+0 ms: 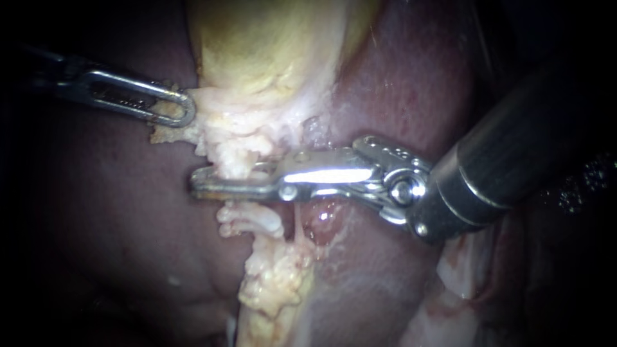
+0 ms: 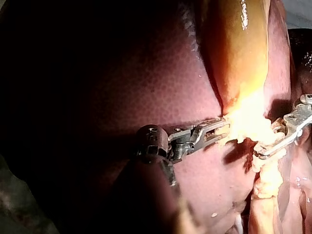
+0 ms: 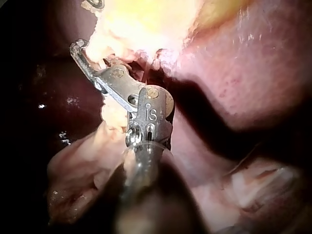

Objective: Clipping third clip left tube

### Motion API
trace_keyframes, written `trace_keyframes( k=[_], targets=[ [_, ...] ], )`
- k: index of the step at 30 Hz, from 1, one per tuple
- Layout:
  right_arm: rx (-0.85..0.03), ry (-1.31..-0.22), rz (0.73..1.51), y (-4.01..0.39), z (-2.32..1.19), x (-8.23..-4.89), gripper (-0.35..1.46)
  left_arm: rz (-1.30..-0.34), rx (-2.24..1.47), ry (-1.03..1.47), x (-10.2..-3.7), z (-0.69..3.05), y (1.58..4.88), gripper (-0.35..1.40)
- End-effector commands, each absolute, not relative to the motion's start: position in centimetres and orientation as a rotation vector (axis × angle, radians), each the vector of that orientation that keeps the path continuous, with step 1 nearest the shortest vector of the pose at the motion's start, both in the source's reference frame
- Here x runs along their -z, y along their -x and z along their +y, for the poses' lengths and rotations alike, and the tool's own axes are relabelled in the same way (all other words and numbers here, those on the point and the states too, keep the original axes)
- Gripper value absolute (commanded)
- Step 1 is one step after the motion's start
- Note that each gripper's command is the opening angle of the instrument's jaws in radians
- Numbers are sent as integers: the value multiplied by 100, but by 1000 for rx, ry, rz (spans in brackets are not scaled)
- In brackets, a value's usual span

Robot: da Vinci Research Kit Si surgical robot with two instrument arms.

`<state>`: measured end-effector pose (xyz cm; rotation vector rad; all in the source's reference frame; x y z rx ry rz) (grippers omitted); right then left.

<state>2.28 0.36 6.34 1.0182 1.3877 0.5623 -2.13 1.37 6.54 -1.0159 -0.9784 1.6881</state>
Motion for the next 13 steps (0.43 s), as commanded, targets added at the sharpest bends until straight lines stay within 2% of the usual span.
trace_keyframes(
  k=[1, 13],
  targets=[
    [-556, -1015, 1382, -228, 36, -636, -35, -978, -1688, 1016, -654, 137, 213, -35],
    [-554, -1013, 1382, -230, 33, -640, -35, -978, -1688, 1016, -655, 137, 214, -35]
  ],
)
